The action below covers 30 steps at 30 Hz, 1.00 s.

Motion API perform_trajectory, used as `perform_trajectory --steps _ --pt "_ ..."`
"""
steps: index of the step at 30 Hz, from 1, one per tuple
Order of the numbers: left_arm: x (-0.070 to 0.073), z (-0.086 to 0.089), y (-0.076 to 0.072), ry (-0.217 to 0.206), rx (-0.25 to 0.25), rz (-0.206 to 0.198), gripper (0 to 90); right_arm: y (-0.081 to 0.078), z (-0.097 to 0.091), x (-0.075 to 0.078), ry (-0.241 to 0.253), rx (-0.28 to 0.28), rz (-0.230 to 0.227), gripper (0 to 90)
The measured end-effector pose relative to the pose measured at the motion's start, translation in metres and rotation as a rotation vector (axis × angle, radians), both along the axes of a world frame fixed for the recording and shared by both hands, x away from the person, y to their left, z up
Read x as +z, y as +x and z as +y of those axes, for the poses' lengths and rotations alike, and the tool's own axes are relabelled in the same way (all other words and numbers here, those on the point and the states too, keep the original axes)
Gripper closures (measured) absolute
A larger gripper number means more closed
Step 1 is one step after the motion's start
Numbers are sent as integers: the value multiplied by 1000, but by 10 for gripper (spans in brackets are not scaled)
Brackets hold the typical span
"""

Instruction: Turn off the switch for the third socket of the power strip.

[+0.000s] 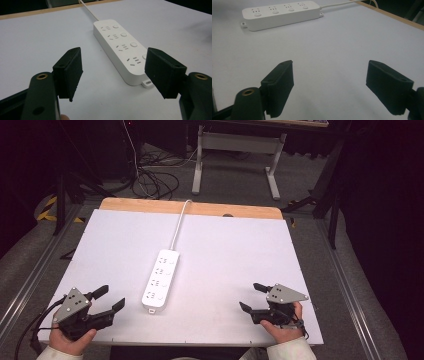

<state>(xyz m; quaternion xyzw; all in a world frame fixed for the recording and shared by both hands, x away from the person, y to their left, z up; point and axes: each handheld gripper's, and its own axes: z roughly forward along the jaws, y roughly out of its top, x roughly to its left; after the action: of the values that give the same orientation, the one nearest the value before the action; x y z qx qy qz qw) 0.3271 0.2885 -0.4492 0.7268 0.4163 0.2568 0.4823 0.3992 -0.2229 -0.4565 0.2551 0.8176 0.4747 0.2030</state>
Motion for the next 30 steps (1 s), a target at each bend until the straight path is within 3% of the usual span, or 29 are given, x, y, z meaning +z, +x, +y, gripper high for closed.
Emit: perform_trajectory --steps 6,13,16,24,30 --pt "2 1 -2 -2 0 -17 275 0 0 0 -2 -1 -4 223" --pt "5 -1 -4 57 16 -37 280 0 0 0 3 7 0 232" --pt "6 0 -5 51 22 -39 283 -1 0 1 3 7 -3 234" --pt "8 2 -2 25 22 22 271 0 -1 1 8 1 3 235" --pt "10 1 -1 58 26 16 295 1 -1 0 10 1 5 235"
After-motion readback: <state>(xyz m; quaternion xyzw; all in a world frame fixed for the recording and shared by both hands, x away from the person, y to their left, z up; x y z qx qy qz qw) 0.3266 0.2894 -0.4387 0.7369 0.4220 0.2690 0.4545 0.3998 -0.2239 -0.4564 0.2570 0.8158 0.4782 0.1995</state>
